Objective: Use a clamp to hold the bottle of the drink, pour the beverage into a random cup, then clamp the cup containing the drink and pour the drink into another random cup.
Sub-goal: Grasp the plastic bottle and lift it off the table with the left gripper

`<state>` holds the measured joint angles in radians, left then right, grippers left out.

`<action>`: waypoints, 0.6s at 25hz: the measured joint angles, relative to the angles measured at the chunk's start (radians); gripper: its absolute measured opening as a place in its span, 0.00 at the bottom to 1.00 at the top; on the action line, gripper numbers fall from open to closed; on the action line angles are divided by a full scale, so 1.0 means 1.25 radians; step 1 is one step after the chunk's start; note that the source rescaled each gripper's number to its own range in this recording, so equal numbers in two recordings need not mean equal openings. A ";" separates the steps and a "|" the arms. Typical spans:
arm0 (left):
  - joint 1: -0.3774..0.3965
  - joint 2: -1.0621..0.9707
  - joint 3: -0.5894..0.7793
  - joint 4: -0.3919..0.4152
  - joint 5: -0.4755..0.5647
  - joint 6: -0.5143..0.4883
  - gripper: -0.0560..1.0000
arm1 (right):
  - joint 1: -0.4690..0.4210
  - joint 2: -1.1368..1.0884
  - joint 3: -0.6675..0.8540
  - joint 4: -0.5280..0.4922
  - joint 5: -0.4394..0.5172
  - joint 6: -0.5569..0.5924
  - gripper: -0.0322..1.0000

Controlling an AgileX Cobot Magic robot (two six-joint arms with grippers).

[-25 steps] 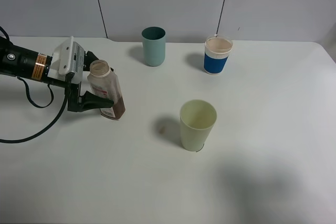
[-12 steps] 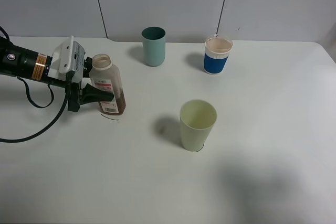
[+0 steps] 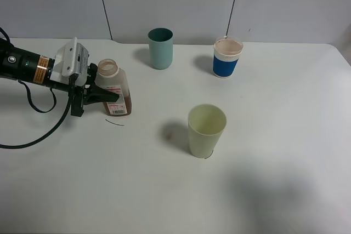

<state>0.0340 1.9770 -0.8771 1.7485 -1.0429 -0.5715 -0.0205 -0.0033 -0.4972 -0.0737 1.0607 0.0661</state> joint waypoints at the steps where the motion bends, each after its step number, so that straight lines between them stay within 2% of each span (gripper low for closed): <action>1: 0.000 0.000 0.000 0.000 0.000 0.000 0.07 | 0.000 0.000 0.000 0.000 0.000 0.000 1.00; 7: 0.000 0.000 0.000 0.000 0.001 -0.015 0.07 | 0.000 0.000 0.000 0.000 0.000 0.000 1.00; 15: 0.000 -0.002 0.000 -0.005 0.010 -0.106 0.07 | 0.000 0.000 0.000 0.000 0.000 0.000 1.00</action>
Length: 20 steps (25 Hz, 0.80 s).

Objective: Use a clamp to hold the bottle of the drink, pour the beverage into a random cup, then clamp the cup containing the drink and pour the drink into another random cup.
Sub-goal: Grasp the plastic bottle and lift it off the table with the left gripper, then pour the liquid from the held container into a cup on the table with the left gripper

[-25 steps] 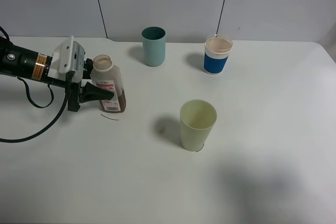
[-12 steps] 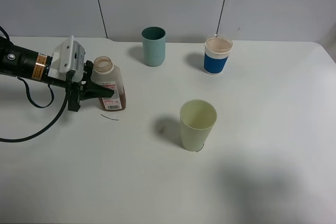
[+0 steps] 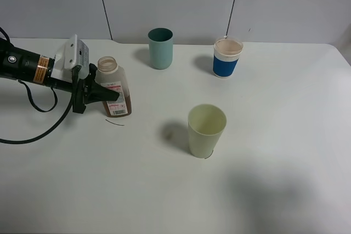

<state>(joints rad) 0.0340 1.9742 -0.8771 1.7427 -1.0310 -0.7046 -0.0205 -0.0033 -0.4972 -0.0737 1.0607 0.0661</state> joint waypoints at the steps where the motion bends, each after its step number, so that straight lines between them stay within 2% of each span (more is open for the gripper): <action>1: 0.000 -0.005 0.000 0.000 0.003 -0.010 0.07 | 0.000 0.000 0.000 0.000 0.000 0.000 1.00; 6: 0.000 -0.048 0.000 -0.021 0.029 -0.076 0.07 | 0.000 0.000 0.000 0.000 0.000 0.000 1.00; 9: 0.000 -0.089 0.008 -0.067 0.064 -0.123 0.07 | 0.000 0.000 0.000 0.000 0.000 0.000 1.00; 13: 0.000 -0.150 0.053 -0.217 0.164 -0.135 0.07 | 0.000 0.000 0.000 0.000 0.000 0.000 1.00; 14: 0.000 -0.150 0.053 -0.217 0.164 -0.135 0.07 | 0.000 0.000 0.000 0.000 0.000 0.000 1.00; 20: 0.000 -0.229 0.127 -0.423 0.326 -0.135 0.07 | 0.000 0.000 0.000 0.000 0.000 0.000 1.00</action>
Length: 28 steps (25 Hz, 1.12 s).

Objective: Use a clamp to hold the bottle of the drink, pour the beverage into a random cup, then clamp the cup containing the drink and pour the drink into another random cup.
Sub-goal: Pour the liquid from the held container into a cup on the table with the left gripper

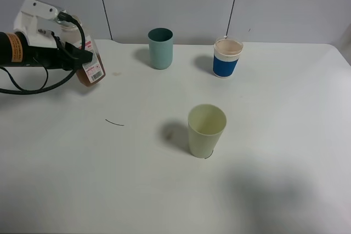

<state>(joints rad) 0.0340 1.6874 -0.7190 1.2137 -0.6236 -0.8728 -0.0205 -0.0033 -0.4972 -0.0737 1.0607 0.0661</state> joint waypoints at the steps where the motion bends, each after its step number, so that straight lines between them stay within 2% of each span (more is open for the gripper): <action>1: -0.002 -0.015 0.014 -0.037 0.022 0.006 0.07 | 0.000 0.000 0.000 0.000 0.000 0.000 1.00; 3: -0.012 -0.043 0.040 -0.118 0.076 0.037 0.07 | 0.000 0.000 0.000 0.000 0.000 0.000 1.00; 4: -0.035 -0.074 0.062 -0.203 0.120 0.101 0.07 | 0.000 0.000 0.000 0.000 0.000 0.000 1.00; 7: -0.086 -0.114 0.087 -0.364 0.188 0.226 0.07 | 0.000 0.000 0.000 0.000 0.000 0.000 1.00; 8: -0.086 -0.114 0.087 -0.364 0.188 0.226 0.07 | 0.000 0.000 0.000 0.000 0.000 0.000 1.00; 14: -0.207 -0.144 0.091 -0.717 0.302 0.527 0.07 | 0.000 0.000 0.000 0.000 0.000 0.000 1.00; 23: -0.400 -0.144 0.091 -1.257 0.323 1.050 0.07 | 0.000 0.000 0.000 0.000 0.000 0.000 1.00; 28: -0.507 -0.144 0.091 -1.521 0.281 1.343 0.07 | 0.000 0.000 0.000 0.000 0.000 0.000 1.00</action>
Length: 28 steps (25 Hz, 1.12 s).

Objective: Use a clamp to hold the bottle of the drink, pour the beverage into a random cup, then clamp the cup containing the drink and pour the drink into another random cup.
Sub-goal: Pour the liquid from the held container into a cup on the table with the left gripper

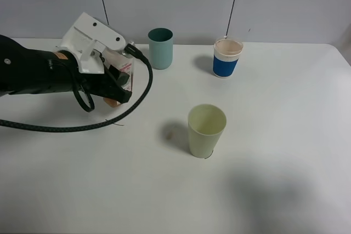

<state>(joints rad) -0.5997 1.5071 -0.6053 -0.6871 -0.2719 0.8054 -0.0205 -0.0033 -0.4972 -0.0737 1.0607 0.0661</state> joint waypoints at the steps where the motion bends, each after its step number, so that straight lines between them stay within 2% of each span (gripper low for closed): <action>1: -0.026 0.000 0.000 -0.054 -0.016 0.058 0.07 | 0.000 0.000 0.000 0.000 0.000 0.000 1.00; 8: -0.200 -0.001 0.000 -0.387 -0.198 0.420 0.07 | 0.000 0.000 0.000 0.000 0.000 0.000 1.00; 13: -0.306 -0.001 0.000 -0.554 -0.332 0.589 0.07 | 0.000 0.000 0.000 0.000 0.000 0.000 1.00; 17: -0.357 0.022 0.000 -0.621 -0.396 0.638 0.07 | 0.000 0.000 0.000 0.000 0.000 0.000 1.00; 23: -0.402 0.087 -0.031 -0.678 -0.437 0.649 0.07 | 0.000 0.000 0.000 0.000 0.000 0.000 1.00; 28: -0.428 0.146 -0.096 -0.708 -0.455 0.696 0.07 | 0.000 0.000 0.000 0.000 0.000 0.000 1.00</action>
<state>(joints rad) -1.1342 1.6894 -0.7258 -1.5716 -0.8409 1.6753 -0.0205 -0.0033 -0.4972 -0.0737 1.0607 0.0661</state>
